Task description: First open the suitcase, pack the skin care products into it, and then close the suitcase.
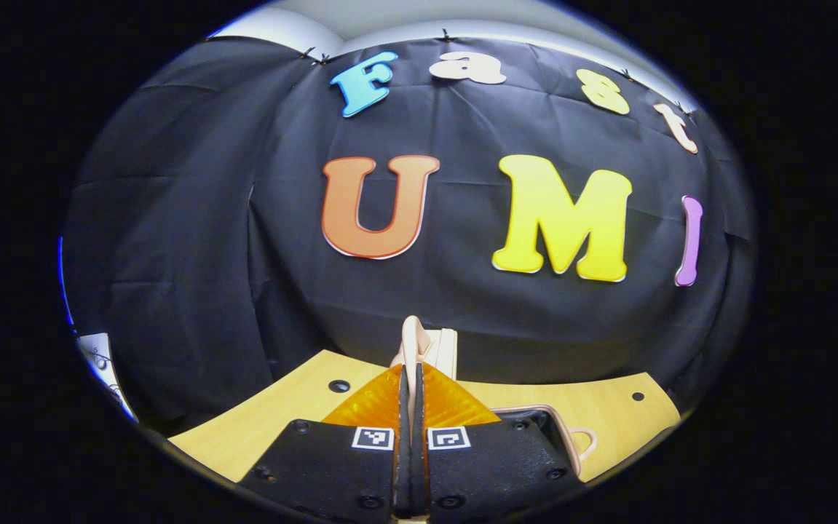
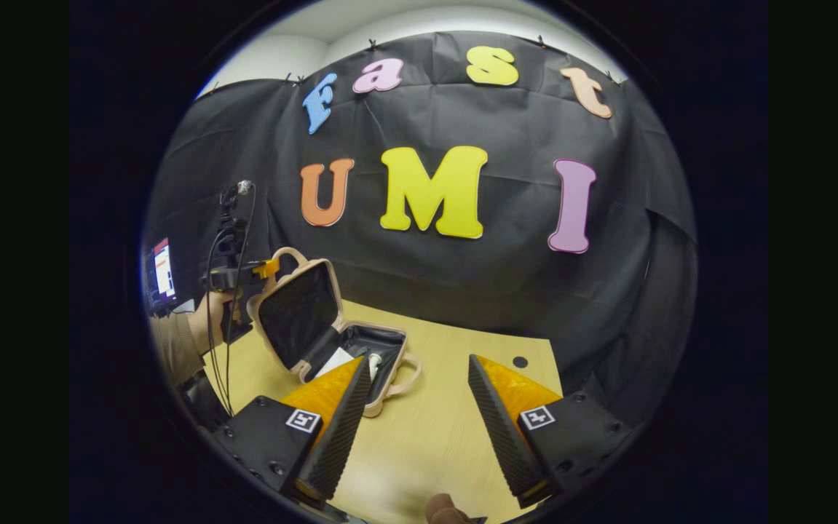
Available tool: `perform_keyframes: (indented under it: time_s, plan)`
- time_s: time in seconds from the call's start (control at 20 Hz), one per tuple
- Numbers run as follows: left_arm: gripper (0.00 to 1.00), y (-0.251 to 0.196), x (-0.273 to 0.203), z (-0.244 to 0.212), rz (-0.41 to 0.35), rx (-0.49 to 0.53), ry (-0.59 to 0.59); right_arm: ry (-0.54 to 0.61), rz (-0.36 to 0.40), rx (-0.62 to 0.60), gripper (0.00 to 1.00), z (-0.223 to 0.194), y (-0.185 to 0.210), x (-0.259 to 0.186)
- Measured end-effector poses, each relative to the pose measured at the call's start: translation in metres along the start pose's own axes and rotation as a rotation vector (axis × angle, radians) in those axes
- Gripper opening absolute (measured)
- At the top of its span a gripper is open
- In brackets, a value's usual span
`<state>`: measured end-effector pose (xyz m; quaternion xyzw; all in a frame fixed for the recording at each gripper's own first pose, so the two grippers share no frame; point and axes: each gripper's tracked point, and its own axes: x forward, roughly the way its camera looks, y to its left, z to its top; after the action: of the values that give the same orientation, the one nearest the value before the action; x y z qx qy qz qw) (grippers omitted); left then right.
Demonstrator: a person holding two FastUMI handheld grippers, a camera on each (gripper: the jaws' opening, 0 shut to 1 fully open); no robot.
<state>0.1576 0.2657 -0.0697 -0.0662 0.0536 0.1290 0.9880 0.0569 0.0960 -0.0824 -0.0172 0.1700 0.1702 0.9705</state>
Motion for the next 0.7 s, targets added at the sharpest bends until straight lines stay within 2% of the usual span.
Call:
perform_keyframes:
  time_s: [0.2,0.35,0.7]
  plan:
    - [0.03,-0.067,-0.008,-0.006,-0.079,0.075,0.01,-0.031,-0.02,0.009,0.81,0.005,-0.016,-0.003]
    - [0.03,-0.113,-0.014,-0.022,-0.142,0.079,0.039,-0.04,-0.031,0.007,0.81,0.003,-0.024,-0.006]
    - [0.03,-0.216,-0.01,-0.109,-0.287,0.182,0.185,-0.025,-0.09,0.025,0.81,-0.019,-0.057,-0.016]
